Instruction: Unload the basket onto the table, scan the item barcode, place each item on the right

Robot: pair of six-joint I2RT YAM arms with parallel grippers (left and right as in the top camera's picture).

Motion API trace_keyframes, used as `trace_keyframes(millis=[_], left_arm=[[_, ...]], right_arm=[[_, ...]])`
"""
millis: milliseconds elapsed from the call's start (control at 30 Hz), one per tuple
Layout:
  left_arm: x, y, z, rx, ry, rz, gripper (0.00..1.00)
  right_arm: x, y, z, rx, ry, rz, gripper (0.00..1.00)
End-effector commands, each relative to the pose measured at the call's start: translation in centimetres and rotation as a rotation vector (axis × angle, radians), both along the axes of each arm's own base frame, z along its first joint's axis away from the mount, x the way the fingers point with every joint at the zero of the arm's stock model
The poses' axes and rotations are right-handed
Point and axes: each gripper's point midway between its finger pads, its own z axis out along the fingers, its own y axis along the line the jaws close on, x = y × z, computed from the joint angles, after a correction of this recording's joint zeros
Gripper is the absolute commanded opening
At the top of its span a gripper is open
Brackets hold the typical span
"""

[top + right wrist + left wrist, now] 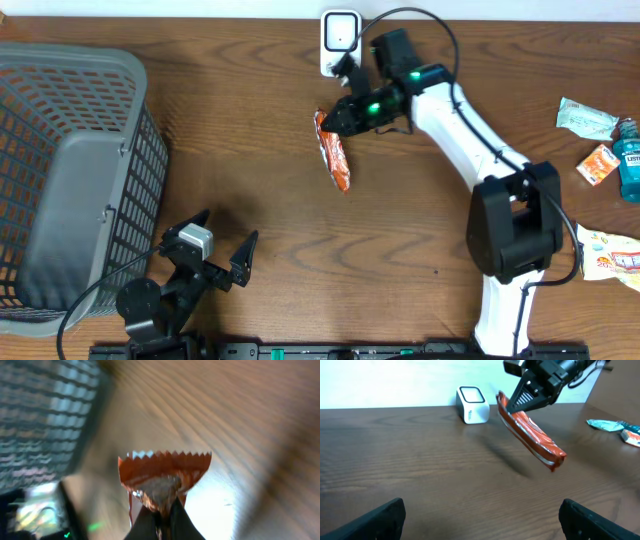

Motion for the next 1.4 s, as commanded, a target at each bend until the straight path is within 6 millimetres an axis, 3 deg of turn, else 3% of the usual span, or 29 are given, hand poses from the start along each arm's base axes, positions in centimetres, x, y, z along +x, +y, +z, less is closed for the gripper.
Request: trace_keyframes(millis=[0,200,367,633,933,1133,1233,1367], left_arm=[[-0.2,-0.2,-1.1,-0.015,0.035,-0.011,0.98],[-0.2,-0.2,-1.1,-0.015,0.035,-0.011,0.98],[-0.2,-0.2,-1.1,-0.015,0.035,-0.011,0.98],[-0.2,-0.2,-1.1,-0.015,0.035,-0.011,0.98],[-0.2,-0.2,-1.1,-0.015,0.035,-0.011,0.98],[-0.2,-0.2,-1.1,-0.015,0.035,-0.011,0.98],[-0.2,-0.2,-1.1,-0.015,0.035,-0.011,0.98],[-0.2,-0.2,-1.1,-0.015,0.035,-0.011,0.98]], right_arm=[[-3.6,1.4,-0.6,0.371,0.073,0.221,0.01],[-2.4,0.1,-6.1,0.461,0.210,0.167,0.01],[-1.6,-1.3,-6.9,0.509,0.215,0.149,0.01],[1.3,-5.2,-11.4,0.322,0.183,-0.010,0.01],[1.8,-9.3,-17.2,-0.041,0.190,-0.138,0.31],[1.3,-13.3,-20.7,-0.343,0.202,-0.211,0.36],[1.4,-14.4,-21.0,-0.404,0.201,-0.230,0.43],[1.9,-14.0,-18.5,-0.331,0.203,-0.229,0.65]])
